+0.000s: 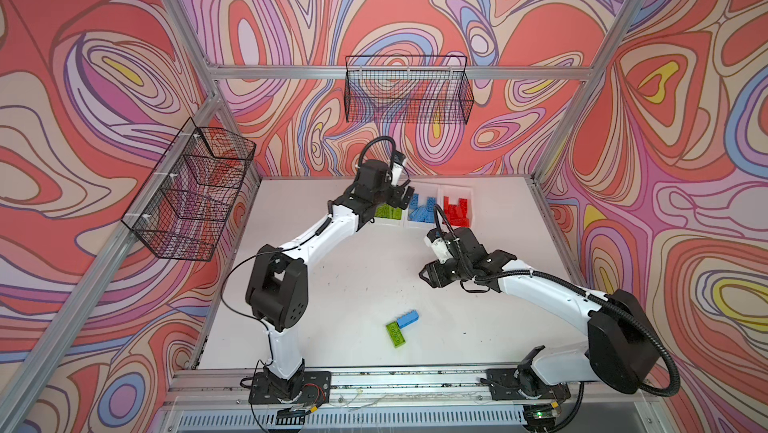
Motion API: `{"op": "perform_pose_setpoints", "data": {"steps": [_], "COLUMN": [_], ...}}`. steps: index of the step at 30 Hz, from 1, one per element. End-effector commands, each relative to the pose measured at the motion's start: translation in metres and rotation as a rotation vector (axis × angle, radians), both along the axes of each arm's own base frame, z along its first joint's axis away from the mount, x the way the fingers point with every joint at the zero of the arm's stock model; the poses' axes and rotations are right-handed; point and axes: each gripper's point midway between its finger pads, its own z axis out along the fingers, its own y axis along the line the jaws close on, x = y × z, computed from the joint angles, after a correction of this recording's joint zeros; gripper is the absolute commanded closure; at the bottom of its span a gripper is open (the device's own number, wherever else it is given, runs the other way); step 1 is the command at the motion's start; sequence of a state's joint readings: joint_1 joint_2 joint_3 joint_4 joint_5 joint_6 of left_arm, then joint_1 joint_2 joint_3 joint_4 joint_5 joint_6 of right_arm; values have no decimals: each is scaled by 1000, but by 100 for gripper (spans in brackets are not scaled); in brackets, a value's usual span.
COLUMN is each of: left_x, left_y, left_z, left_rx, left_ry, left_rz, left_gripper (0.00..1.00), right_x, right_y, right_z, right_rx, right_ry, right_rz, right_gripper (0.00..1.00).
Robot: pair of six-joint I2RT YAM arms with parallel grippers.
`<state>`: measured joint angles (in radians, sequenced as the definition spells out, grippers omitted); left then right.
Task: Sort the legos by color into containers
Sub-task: 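Release the red brick into the red bin while the right reaches the pile, then lower the right gripper onto the blue brick and close on it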
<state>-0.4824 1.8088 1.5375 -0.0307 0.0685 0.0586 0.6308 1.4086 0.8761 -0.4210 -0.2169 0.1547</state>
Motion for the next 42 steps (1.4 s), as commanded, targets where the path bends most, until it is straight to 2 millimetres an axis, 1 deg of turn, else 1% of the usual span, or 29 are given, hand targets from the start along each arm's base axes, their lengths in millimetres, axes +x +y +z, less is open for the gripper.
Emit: {"op": "perform_pose_setpoints", "data": {"steps": [1,4,5,7,10,14,16,24,30,34,39,42], "left_x": [-8,-17,-21,-28,-41,-50,-53,-57,-57,-57,-59,-59], "left_y": [42,84,96,112,122,130,132,135,134,133,135,138], "left_z": [-2,-7,-7,-10,-11,-17,-21,-25,-29,-29,-30,-30], "left_rx": [-113,-198,-222,-248,-231,-179,-152,-112,-100,-88,-65,-56], "left_ry": [56,91,94,81,46,52,63,59,65,62,61,62], "left_rz": [127,235,264,298,284,298,301,295,287,274,270,275], "left_gripper": [0,0,0,0,0,0,0,0,0,0,0,0], "right_x": [-28,-44,-48,-56,-68,-80,-82,-86,-86,-86,-87,-86], "right_y": [6,17,18,19,15,14,11,21,33,40,53,59], "right_z": [-9,-10,-11,-14,-22,-30,-34,-41,-43,-54,-64,-70], "right_rx": [-99,-159,-180,-218,-316,-427,-472,-549,-544,-567,-550,-541], "right_ry": [32,12,12,21,33,36,39,-9,-52,-52,-46,-51], "right_rz": [120,189,201,214,248,294,304,442,553,617,676,705], "right_gripper": [35,35,35,35,35,35,36,33,33,35,35,37]}}
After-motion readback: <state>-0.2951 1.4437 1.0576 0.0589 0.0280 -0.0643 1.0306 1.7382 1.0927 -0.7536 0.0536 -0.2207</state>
